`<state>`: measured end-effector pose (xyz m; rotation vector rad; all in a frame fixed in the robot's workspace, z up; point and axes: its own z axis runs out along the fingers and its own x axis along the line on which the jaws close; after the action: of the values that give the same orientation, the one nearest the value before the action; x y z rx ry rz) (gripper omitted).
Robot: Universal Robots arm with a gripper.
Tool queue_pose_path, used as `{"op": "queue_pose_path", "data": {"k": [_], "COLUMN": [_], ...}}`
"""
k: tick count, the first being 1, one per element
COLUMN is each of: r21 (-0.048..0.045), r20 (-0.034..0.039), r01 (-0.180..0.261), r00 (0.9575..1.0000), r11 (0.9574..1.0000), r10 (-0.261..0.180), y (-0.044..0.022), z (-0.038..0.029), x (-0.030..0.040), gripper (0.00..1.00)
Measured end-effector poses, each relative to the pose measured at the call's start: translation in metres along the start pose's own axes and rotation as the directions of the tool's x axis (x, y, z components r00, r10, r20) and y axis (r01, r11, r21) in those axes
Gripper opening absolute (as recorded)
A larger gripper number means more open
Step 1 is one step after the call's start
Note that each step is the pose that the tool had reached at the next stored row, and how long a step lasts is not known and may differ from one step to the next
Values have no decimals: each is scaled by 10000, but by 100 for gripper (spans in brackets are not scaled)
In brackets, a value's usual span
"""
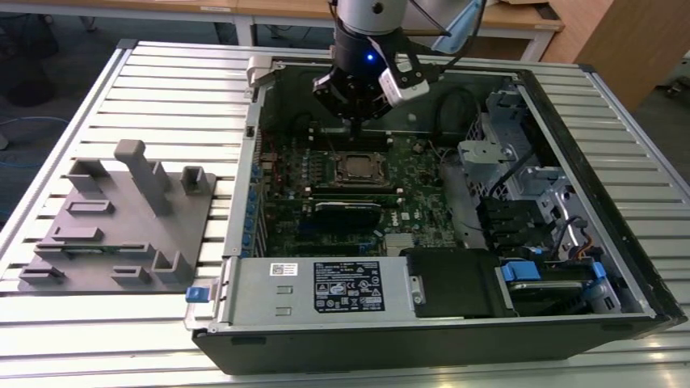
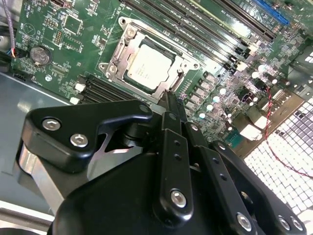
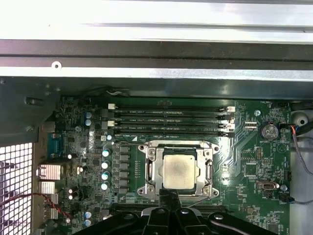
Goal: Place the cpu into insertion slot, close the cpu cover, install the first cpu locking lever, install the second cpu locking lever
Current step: 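Install the first cpu locking lever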
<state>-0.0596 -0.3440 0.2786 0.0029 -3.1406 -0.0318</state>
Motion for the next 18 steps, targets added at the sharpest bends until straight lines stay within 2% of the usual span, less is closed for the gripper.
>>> {"op": "queue_pose_path", "data": {"k": [18], "r21": [0], "r20": [2], "r01": [0], "r00": [10000], "r11": [10000], "r10": [0], "y": [0], "z": [8], "x": [95], "gripper": [10]}}
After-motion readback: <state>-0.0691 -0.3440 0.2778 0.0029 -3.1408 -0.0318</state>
